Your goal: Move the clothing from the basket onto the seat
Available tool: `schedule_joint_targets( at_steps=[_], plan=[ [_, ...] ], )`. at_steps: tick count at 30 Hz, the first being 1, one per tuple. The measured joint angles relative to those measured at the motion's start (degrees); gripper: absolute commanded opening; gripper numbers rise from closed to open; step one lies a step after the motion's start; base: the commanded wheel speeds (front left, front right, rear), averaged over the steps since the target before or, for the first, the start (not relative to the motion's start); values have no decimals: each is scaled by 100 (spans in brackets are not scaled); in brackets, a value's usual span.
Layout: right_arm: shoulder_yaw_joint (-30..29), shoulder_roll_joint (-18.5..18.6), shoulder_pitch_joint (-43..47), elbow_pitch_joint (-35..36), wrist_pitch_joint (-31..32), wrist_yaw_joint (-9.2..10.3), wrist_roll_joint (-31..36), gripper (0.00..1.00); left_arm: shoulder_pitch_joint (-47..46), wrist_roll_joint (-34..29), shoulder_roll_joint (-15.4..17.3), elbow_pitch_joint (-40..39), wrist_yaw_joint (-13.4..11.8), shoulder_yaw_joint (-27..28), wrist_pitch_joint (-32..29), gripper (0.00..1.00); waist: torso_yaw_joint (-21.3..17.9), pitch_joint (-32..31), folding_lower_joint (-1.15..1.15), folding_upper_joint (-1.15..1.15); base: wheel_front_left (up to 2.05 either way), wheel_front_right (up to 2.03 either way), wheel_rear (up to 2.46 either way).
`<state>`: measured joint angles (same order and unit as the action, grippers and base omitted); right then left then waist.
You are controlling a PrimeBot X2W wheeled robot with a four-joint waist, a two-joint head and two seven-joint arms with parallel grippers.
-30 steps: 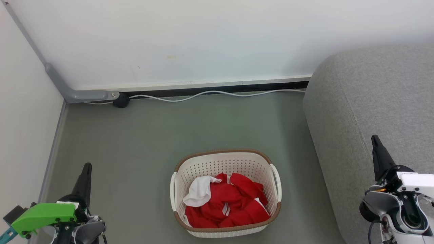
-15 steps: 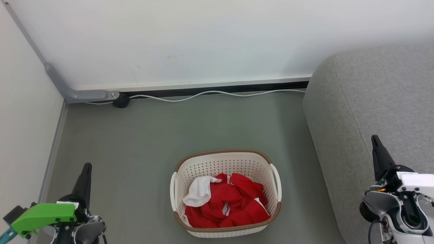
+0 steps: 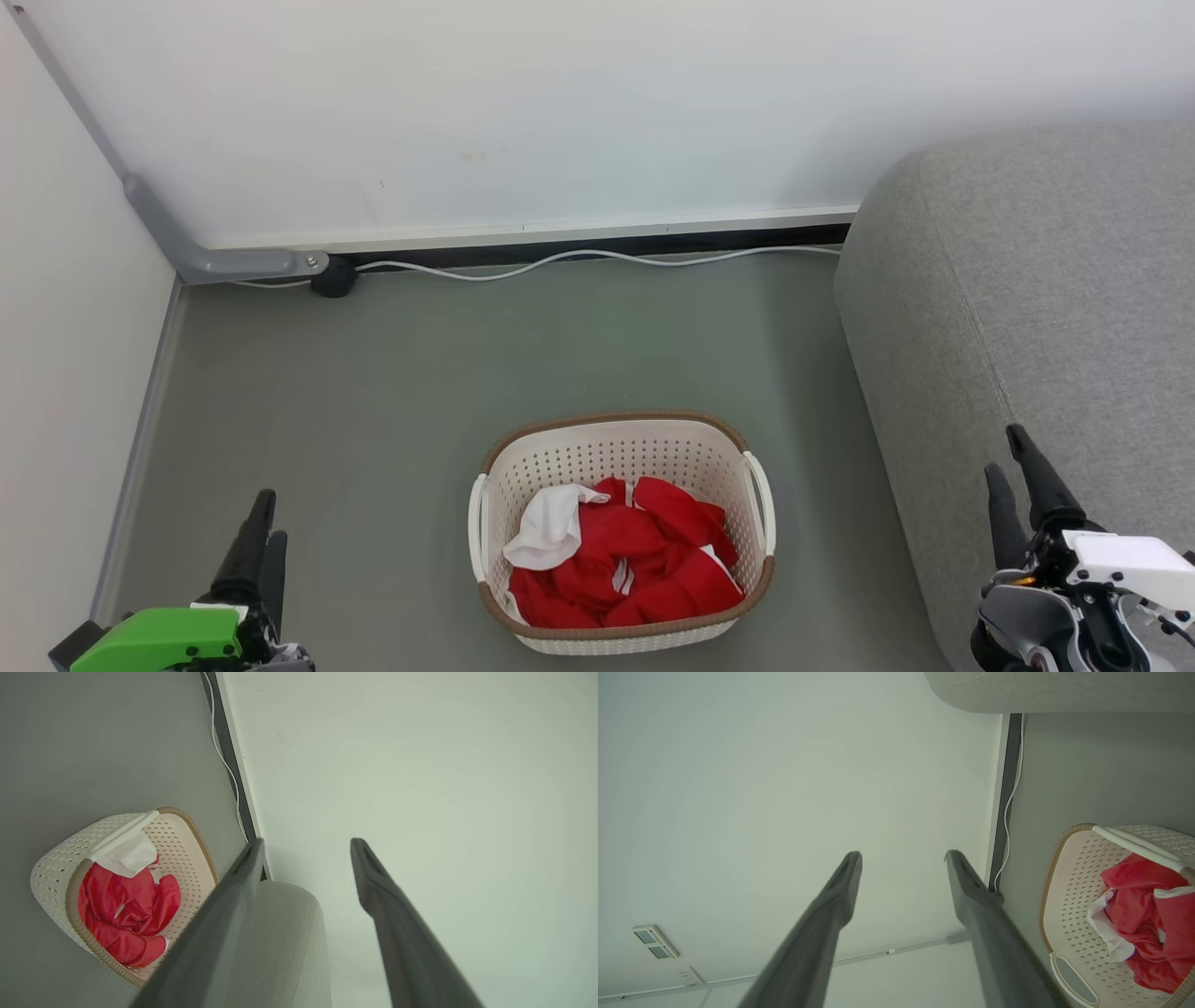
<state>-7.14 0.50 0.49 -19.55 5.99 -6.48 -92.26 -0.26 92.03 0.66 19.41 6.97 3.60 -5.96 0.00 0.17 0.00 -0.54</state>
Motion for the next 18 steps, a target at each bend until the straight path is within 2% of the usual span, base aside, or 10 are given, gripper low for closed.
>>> schedule_joint_targets(
  at_steps=[9,18],
  plan=[
    [143,5,-1,29,-182,0,180,100,1,-175,2,-137,0,-63,190,100,1,-8,0,0,0,0,0],
    [219,89,-10,188,-359,55,866,100,0,-861,35,-368,-41,-125,360,100,2,-14,0,0,0,0,0]
  ],
)
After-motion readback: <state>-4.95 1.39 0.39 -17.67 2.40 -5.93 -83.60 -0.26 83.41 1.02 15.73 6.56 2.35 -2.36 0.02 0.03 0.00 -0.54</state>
